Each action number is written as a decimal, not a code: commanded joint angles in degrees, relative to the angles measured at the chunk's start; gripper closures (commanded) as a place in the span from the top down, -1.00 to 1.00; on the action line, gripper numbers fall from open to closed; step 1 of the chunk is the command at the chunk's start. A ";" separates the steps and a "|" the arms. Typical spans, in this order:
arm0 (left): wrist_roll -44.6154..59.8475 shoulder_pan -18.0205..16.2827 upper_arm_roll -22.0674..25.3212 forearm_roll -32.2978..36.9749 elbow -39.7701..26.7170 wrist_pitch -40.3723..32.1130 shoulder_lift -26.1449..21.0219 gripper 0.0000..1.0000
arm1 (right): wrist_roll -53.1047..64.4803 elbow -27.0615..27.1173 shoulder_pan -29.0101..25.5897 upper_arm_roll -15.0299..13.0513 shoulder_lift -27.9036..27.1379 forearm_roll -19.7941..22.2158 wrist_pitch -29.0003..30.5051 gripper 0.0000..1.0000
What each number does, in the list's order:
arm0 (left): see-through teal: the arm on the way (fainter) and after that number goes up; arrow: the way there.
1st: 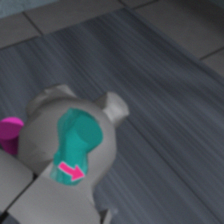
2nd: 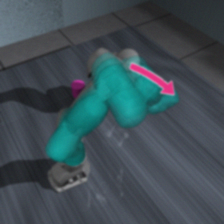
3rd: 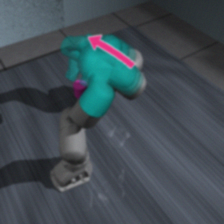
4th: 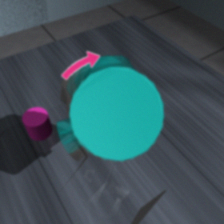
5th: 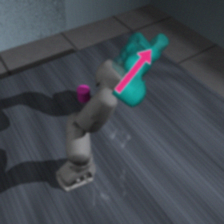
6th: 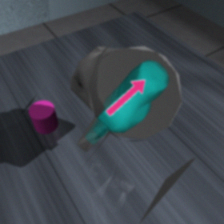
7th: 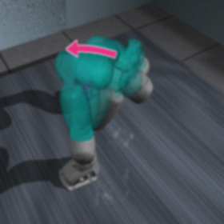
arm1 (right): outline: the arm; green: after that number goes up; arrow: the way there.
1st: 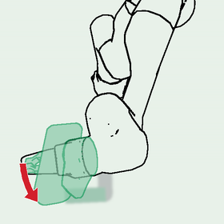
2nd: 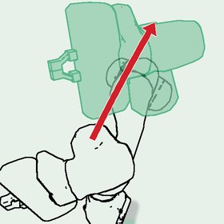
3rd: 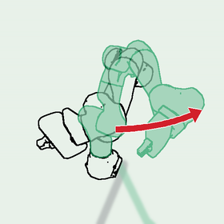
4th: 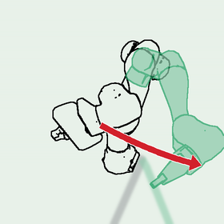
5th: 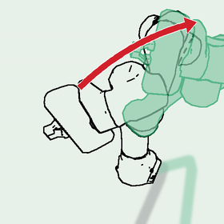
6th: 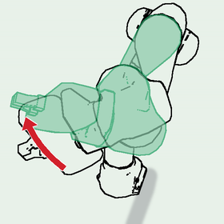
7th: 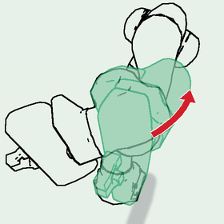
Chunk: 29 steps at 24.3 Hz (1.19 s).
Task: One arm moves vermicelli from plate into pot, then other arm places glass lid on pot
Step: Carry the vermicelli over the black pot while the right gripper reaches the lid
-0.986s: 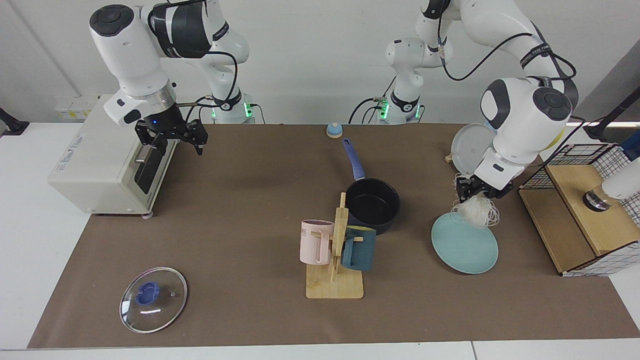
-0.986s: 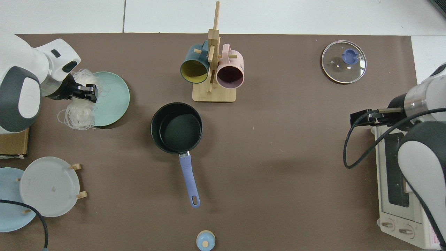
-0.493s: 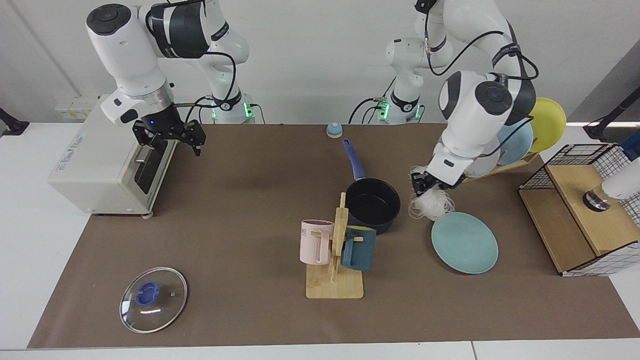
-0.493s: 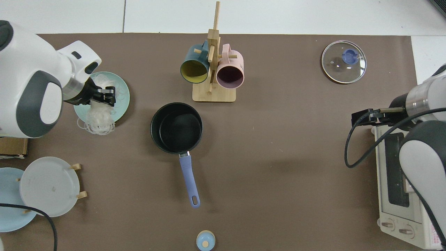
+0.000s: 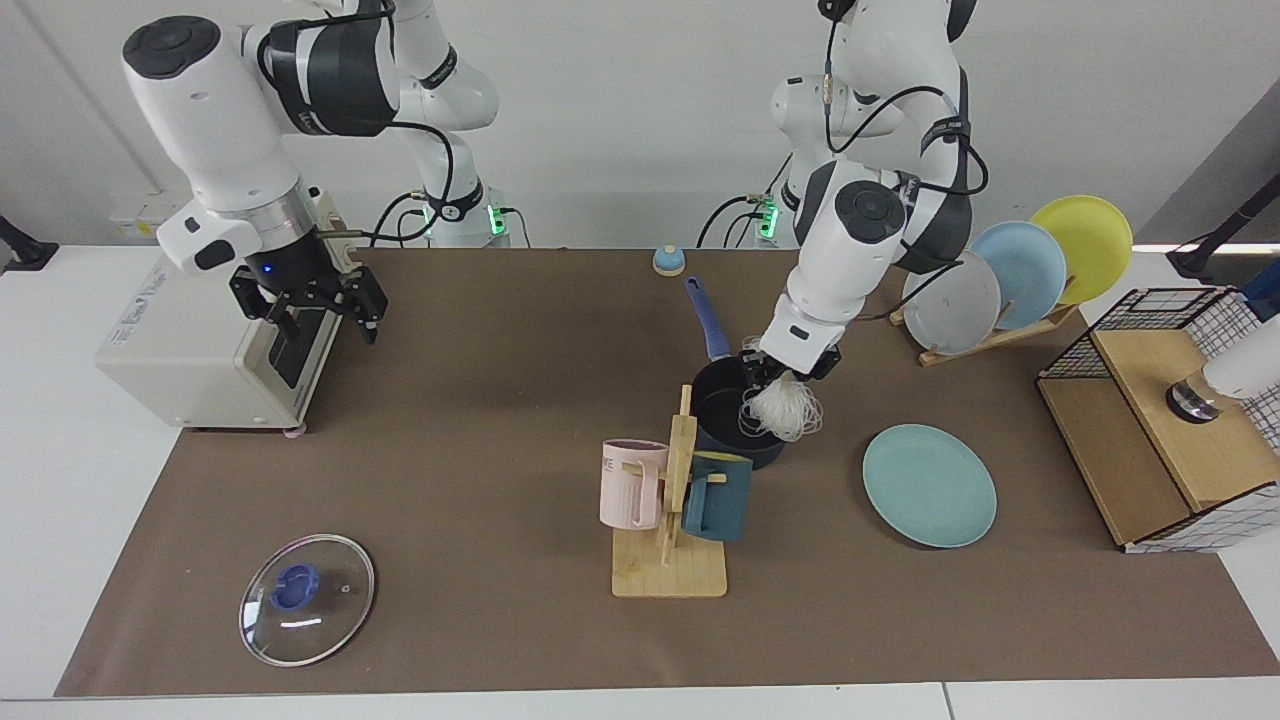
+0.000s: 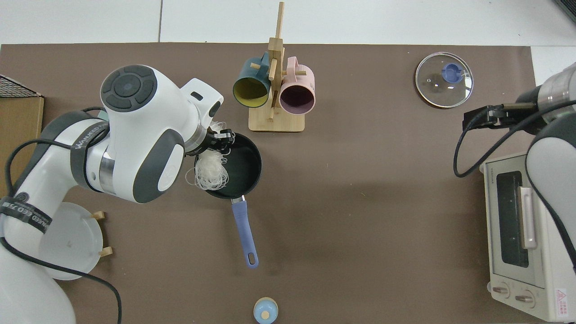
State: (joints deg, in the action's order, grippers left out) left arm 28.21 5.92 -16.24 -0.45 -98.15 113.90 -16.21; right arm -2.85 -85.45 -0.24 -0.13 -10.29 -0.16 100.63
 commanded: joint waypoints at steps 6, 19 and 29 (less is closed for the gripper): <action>0.89 1.28 0.24 -0.43 -5.64 8.61 -0.66 -1.00 | 0.74 28.21 -1.87 0.40 -27.75 -0.28 0.70 0.99; 1.68 1.90 0.33 2.74 -11.71 17.14 -0.58 -0.51 | 6.10 30.25 -4.94 -0.13 -38.85 -0.19 15.47 0.99; 4.49 1.90 0.07 2.74 -11.01 13.11 2.41 1.00 | 8.73 29.55 -7.84 -0.04 -42.71 -0.19 18.98 0.99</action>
State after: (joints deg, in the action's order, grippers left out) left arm 30.59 7.36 -16.43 0.95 -108.16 129.00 -17.66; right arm 3.26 -57.46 -6.60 -0.78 -49.66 -0.12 117.16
